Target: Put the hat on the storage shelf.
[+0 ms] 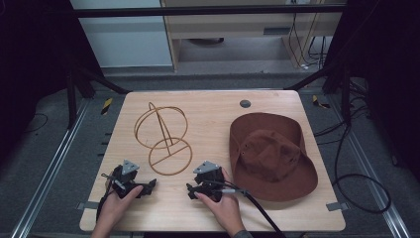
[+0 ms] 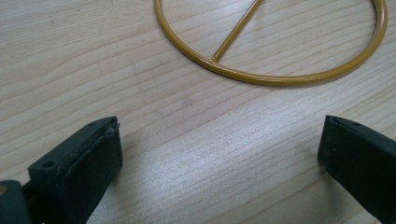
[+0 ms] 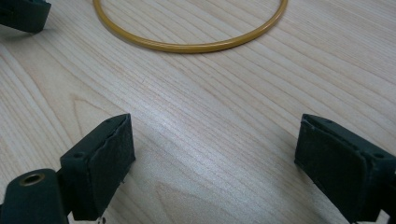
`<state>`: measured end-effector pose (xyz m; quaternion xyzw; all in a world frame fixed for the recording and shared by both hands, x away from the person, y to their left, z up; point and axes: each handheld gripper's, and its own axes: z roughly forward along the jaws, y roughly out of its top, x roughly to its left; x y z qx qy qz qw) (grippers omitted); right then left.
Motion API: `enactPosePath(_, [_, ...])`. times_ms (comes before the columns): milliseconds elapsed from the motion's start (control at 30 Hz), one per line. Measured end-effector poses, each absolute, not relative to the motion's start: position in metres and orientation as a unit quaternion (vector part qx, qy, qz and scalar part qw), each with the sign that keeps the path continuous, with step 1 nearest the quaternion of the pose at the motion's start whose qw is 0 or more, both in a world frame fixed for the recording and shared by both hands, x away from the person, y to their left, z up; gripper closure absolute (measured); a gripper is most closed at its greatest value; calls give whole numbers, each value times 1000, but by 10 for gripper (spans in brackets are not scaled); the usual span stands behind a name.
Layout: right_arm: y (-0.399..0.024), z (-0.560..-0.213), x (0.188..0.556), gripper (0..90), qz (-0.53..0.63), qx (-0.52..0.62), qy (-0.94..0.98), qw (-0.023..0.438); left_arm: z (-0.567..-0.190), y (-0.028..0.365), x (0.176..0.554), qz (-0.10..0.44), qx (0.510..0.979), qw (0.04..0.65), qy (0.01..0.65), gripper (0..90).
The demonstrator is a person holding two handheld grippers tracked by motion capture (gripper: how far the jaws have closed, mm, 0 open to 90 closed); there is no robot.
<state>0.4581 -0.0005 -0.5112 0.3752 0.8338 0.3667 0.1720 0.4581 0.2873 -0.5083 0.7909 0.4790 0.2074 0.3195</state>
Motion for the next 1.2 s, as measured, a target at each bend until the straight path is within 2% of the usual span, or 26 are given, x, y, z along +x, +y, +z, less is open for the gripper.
enactPosePath(400, [3,-511,458,107,364,385,829,176,-508,287,458,209,789,320,480,0])
enactPosePath(667, [4,-509,459,53,349,364,849,159,-509,287,457,209,788,322,482,0])
enactPosePath(933, [-5,-469,451,75,331,313,878,145,-509,286,457,209,788,322,482,0])
enactPosePath(1200, [-30,-418,451,83,311,284,892,165,-509,286,457,209,788,321,481,0])
